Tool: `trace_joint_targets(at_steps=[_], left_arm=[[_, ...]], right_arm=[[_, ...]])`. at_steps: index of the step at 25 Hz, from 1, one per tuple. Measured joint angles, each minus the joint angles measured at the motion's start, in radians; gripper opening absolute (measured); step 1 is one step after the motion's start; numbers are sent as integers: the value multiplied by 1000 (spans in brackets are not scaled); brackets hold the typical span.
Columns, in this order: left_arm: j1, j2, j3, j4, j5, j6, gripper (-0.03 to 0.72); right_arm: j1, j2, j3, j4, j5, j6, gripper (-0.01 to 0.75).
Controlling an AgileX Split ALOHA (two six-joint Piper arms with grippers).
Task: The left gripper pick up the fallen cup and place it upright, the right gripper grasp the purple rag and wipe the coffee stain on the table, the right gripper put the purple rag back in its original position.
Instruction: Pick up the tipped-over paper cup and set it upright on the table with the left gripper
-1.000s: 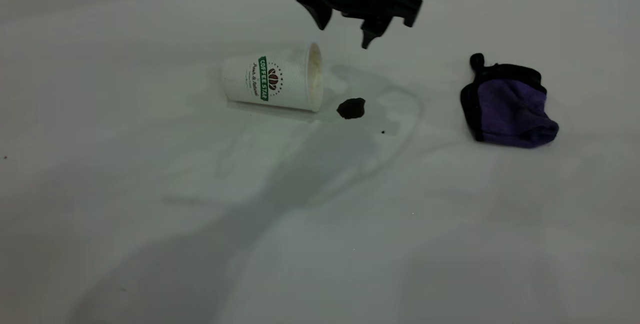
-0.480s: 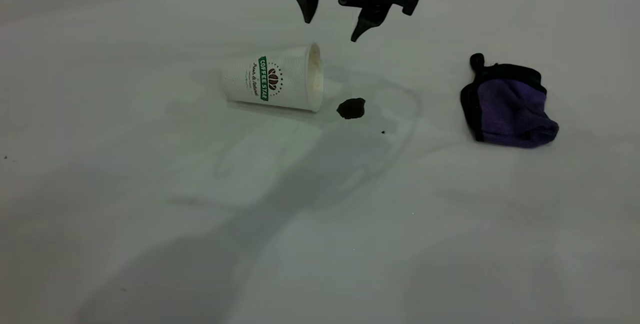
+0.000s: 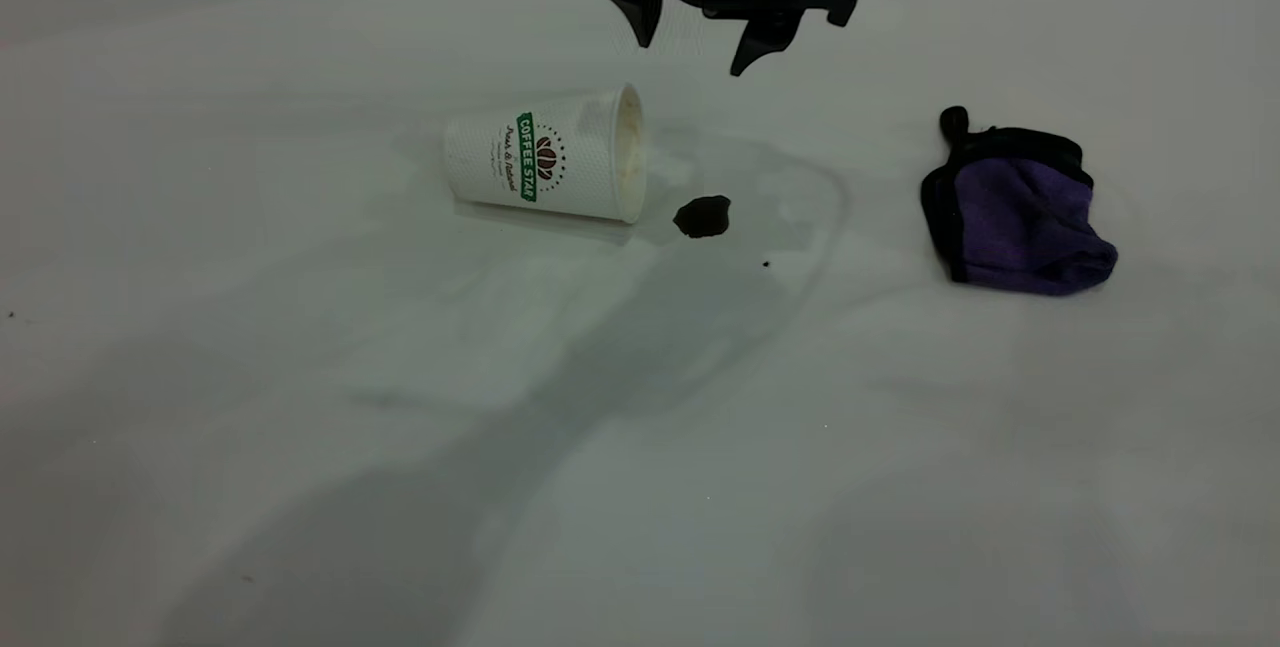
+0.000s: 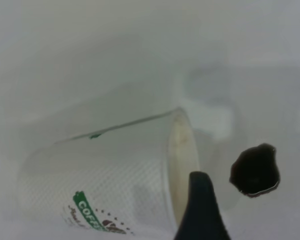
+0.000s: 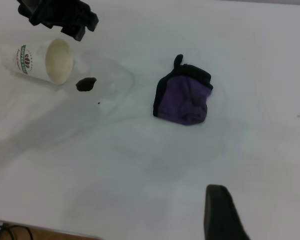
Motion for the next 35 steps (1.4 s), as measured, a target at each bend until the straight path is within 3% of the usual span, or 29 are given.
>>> trace_joint_targets(at_steps=[5,13,21,35], left_arm=[[0,0,0,-1,36,1,591],[-32,0,0,-27,1,-19,589],[-36,10,0,158,1,-119,559],[-36,105,0,298,52,-245,555]], right_arm=[[0,0,0,0,0,0,446],[0,0,0,0,0,0,446],[0,0,0,0,0,0,446],[0,0,0,0,0,0,446]])
